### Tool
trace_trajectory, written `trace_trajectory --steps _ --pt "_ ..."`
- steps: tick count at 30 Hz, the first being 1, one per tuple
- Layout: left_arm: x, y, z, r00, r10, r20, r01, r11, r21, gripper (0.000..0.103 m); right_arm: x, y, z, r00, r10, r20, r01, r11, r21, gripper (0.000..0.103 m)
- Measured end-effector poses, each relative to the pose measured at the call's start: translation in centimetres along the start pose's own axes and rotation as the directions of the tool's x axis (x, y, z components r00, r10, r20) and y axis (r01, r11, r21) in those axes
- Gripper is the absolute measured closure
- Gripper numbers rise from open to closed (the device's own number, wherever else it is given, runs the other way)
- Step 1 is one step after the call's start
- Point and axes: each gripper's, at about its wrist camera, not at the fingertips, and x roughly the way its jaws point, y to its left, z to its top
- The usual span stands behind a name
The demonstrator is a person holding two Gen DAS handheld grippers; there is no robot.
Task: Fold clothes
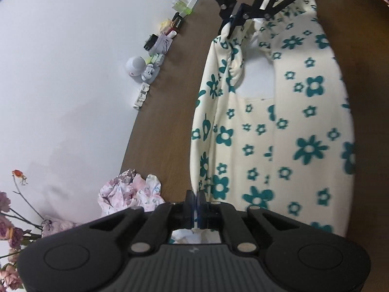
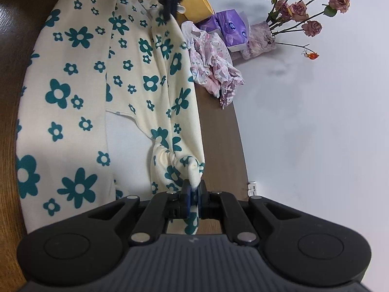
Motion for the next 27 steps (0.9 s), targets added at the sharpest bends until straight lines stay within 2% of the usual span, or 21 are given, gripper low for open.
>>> trace_trajectory --steps 3,9,15,27 --pt "-0.2 -1.5 -0.4 1.000 0.014 -0.004 -0.014 1.000 0.014 0.102 -0.5 0.5 0.0 1.000 -0.007 -0.001 0.007 1.000 -0.005 0.099" --pt "-0.8 -3.8 -0.9 1.000 -0.001 -0.006 0.000 1.000 -0.009 0.102 -1.5 2.4 0.2 1.000 -0.005 0.001 0.006 0.999 -0.035 0.099" --pt "-0.9 -4.8 -1.3 1.000 0.013 -0.020 -0.014 0.999 -0.037 0.102 -2.0 3.9 0.3 1.000 -0.019 -0.005 0.018 0.998 -0.067 0.099" --pt "-1.4 -6.8 -1.6 0.998 0.043 -0.038 -0.044 0.999 -0.014 0.102 -2.6 6.2 0.6 0.999 -0.032 -0.029 0.028 0.993 -0.111 0.099"
